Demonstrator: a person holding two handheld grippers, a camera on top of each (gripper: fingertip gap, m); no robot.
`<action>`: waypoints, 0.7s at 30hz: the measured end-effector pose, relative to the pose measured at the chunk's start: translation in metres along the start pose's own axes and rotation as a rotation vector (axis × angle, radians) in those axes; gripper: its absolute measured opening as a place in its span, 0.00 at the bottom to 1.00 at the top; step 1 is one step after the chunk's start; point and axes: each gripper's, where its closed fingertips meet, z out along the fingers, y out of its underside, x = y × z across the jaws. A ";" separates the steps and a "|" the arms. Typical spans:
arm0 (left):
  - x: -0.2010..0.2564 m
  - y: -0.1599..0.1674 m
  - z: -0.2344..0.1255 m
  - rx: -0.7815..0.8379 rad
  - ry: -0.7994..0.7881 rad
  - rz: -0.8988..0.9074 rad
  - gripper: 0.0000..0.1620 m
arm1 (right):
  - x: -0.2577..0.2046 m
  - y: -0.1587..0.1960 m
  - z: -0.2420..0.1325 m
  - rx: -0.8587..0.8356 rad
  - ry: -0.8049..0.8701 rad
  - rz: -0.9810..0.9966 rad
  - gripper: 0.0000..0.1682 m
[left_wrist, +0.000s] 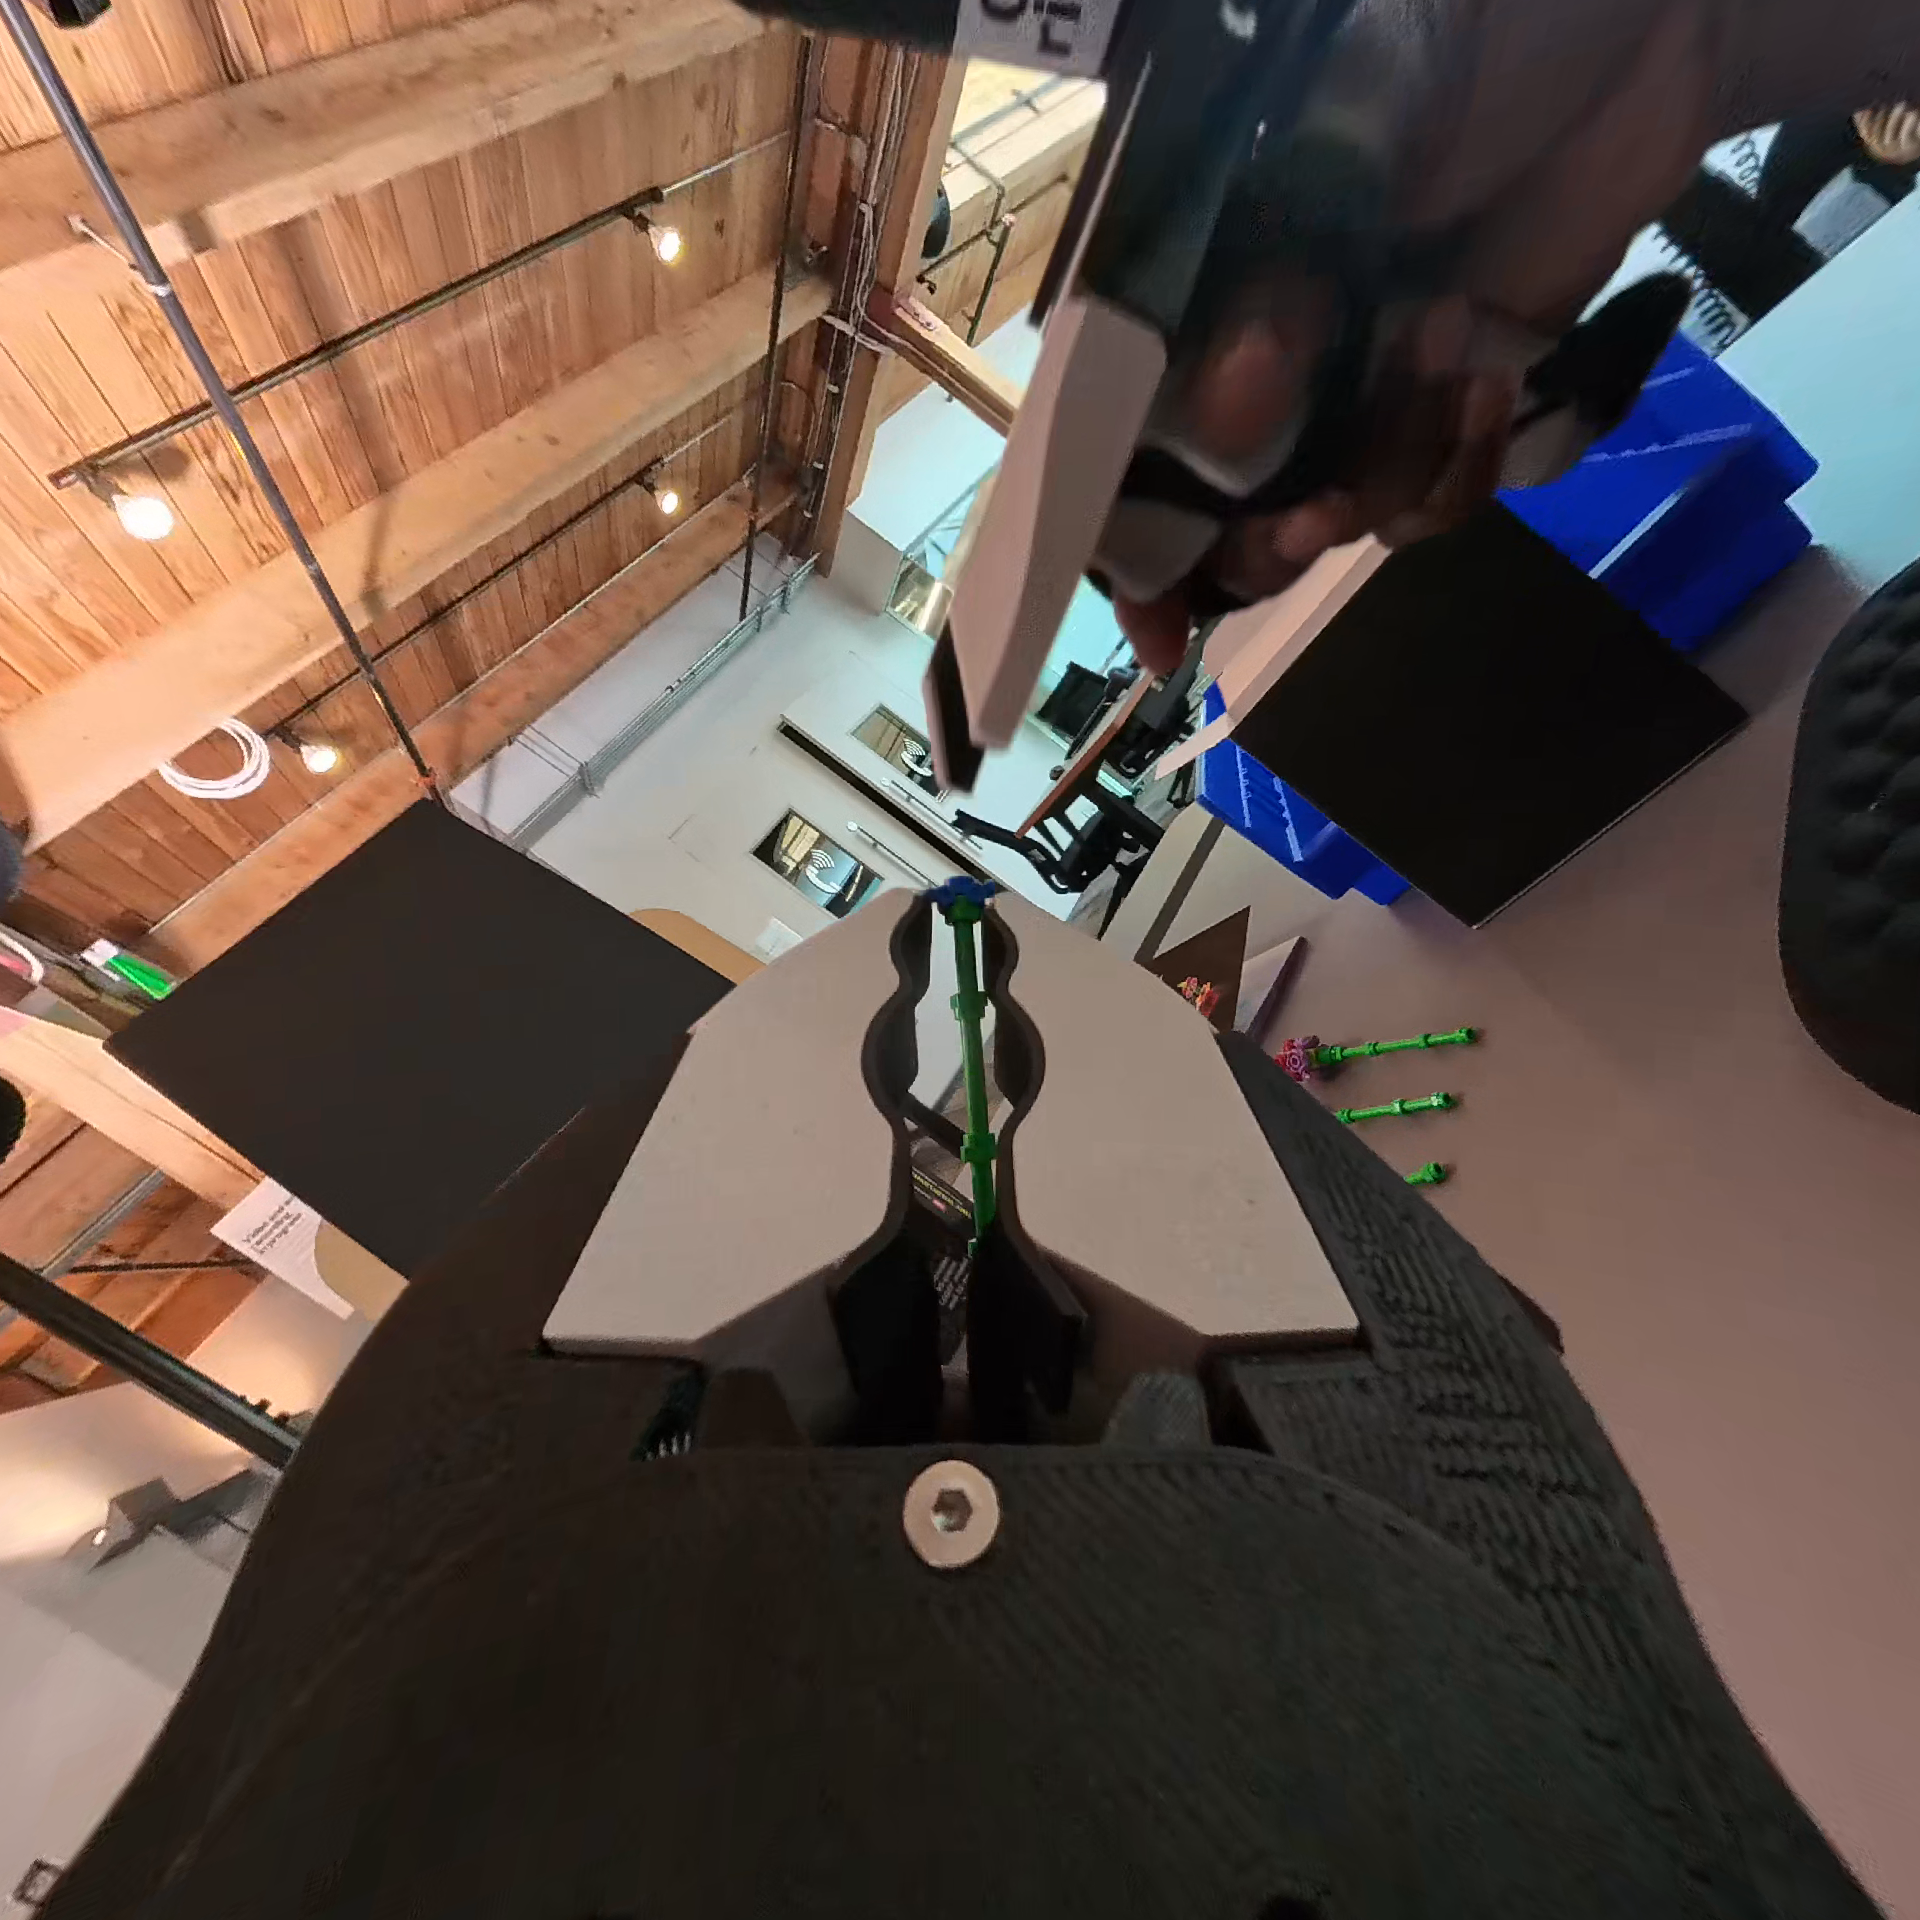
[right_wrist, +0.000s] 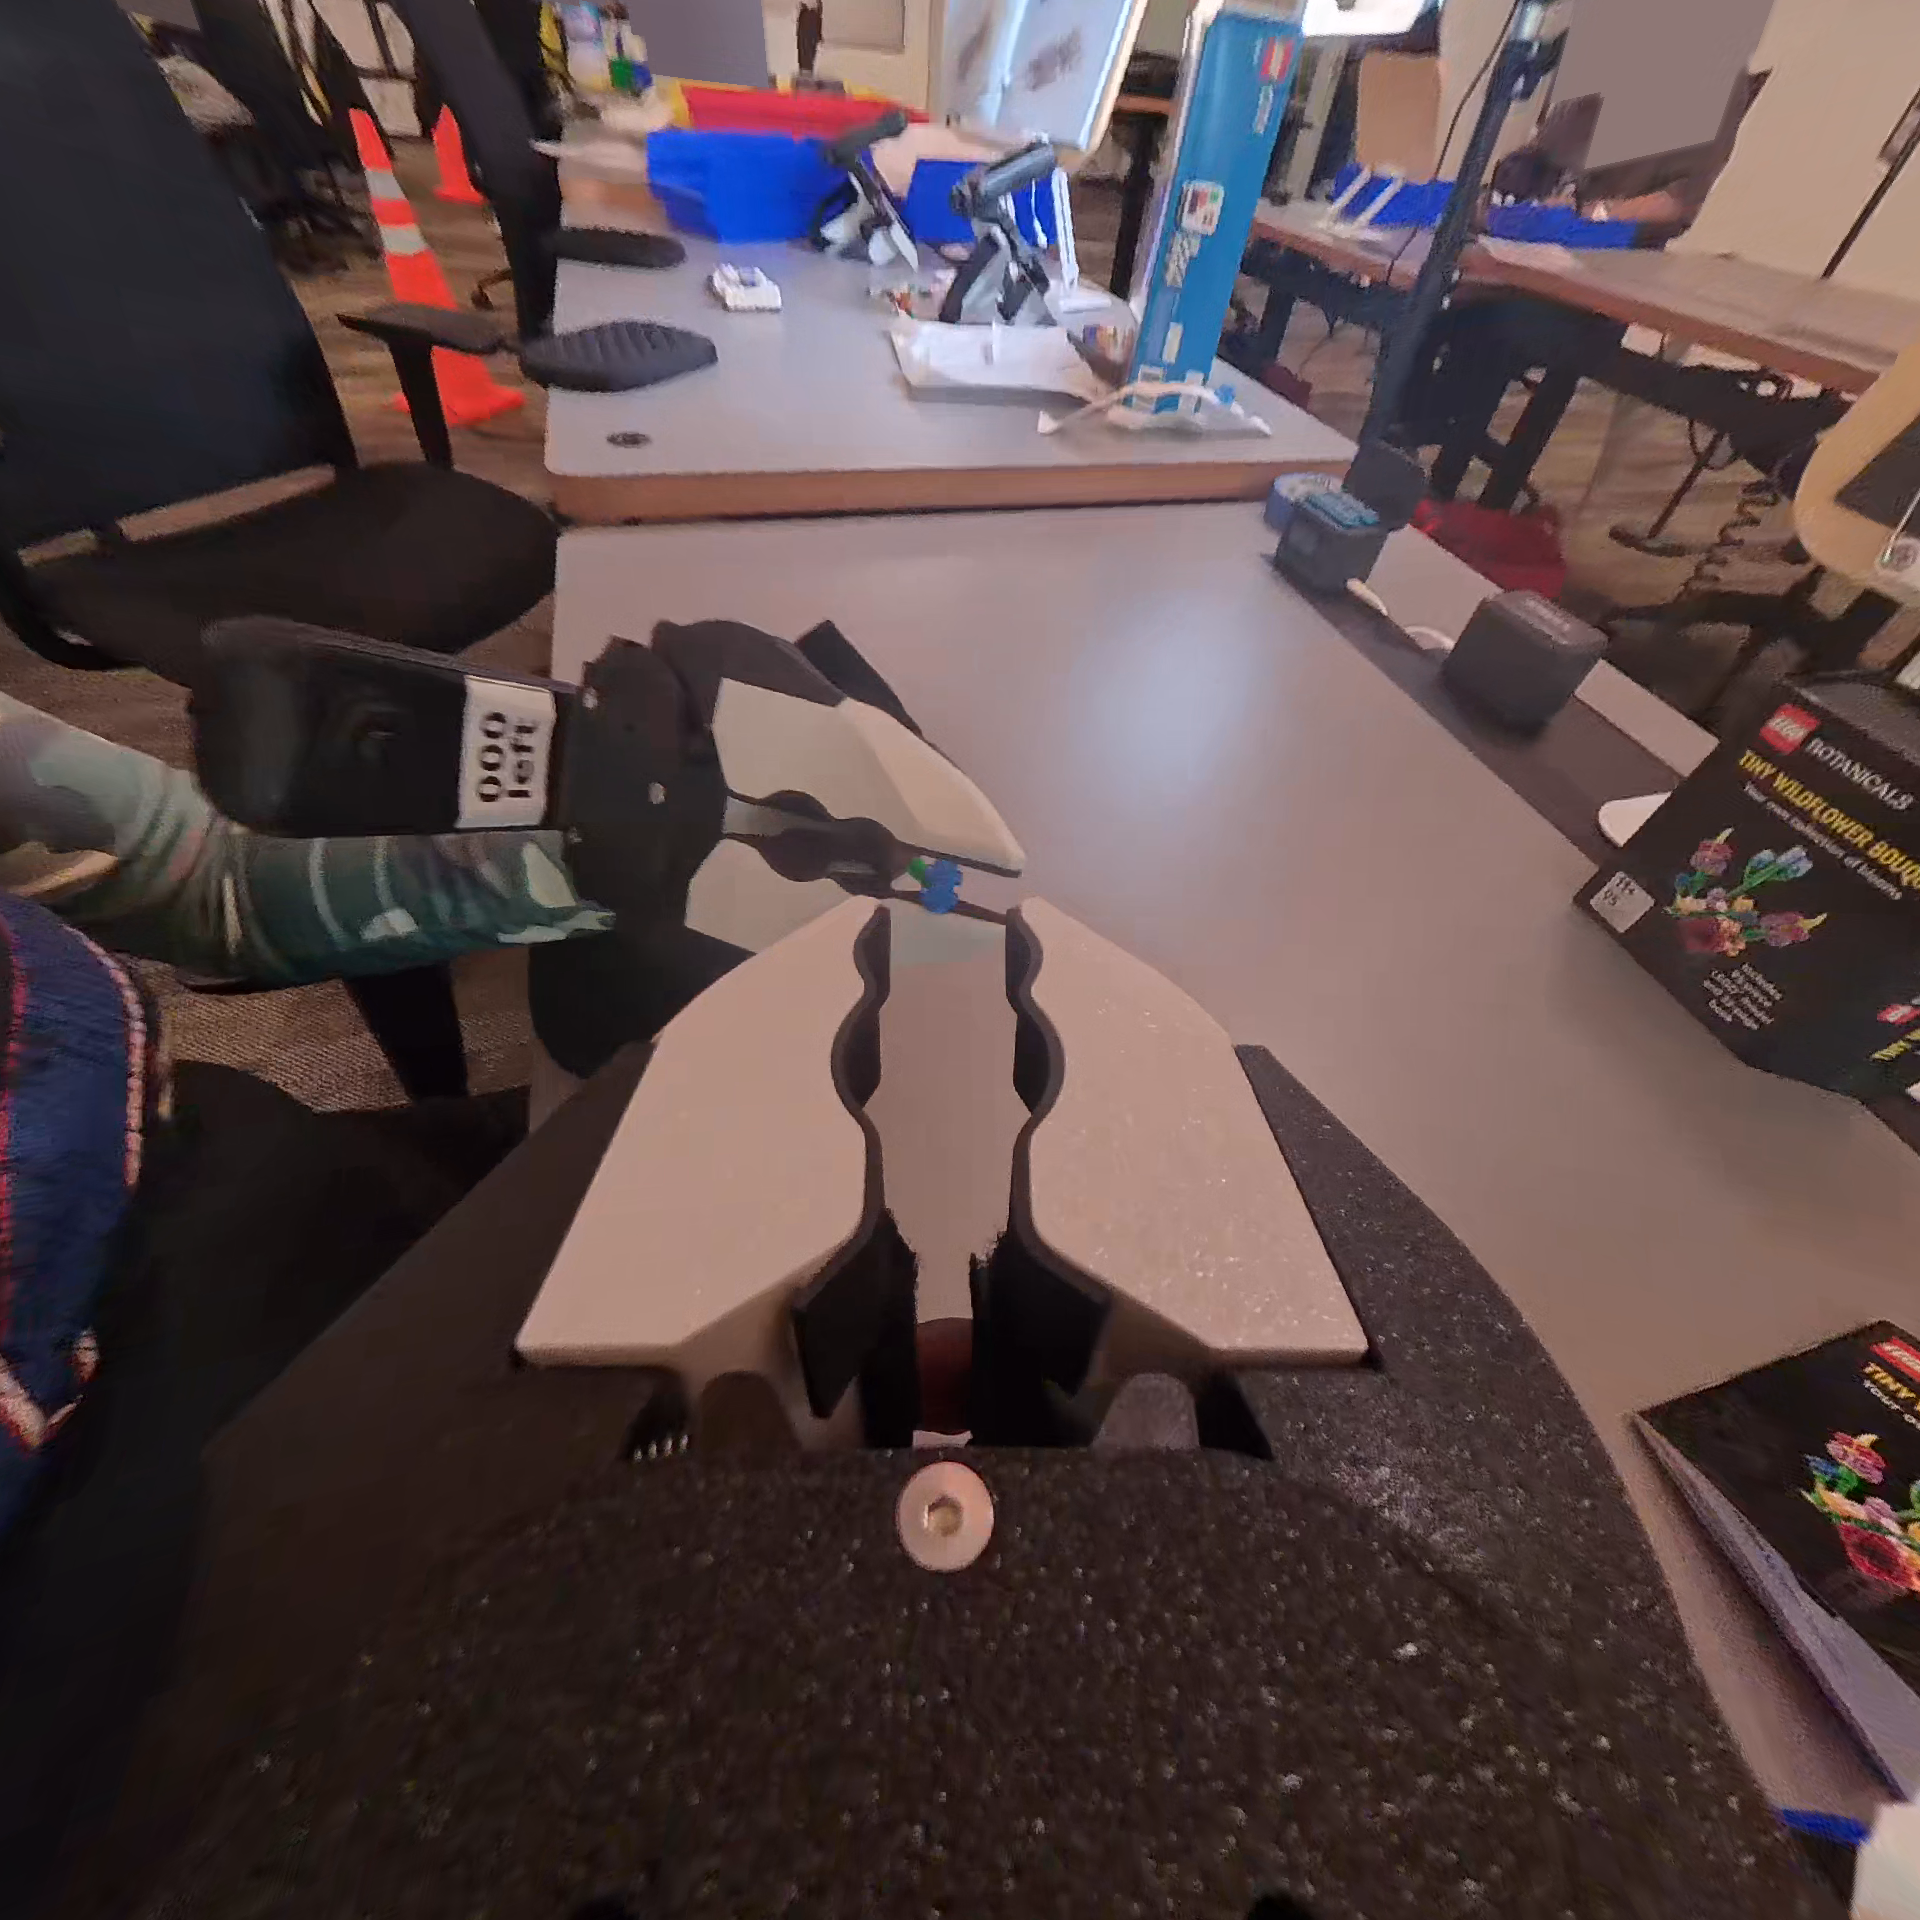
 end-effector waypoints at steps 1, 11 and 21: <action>0.000 0.000 0.000 -0.001 -0.002 0.004 0.05 | 0.001 0.004 0.006 -0.012 0.004 0.004 0.12; 0.003 0.004 0.002 -0.038 -0.009 0.083 0.06 | 0.001 0.014 0.028 -0.024 0.011 0.024 0.06; 0.004 0.003 0.002 -0.026 -0.002 0.050 0.04 | 0.004 0.010 0.020 0.008 -0.007 0.054 0.05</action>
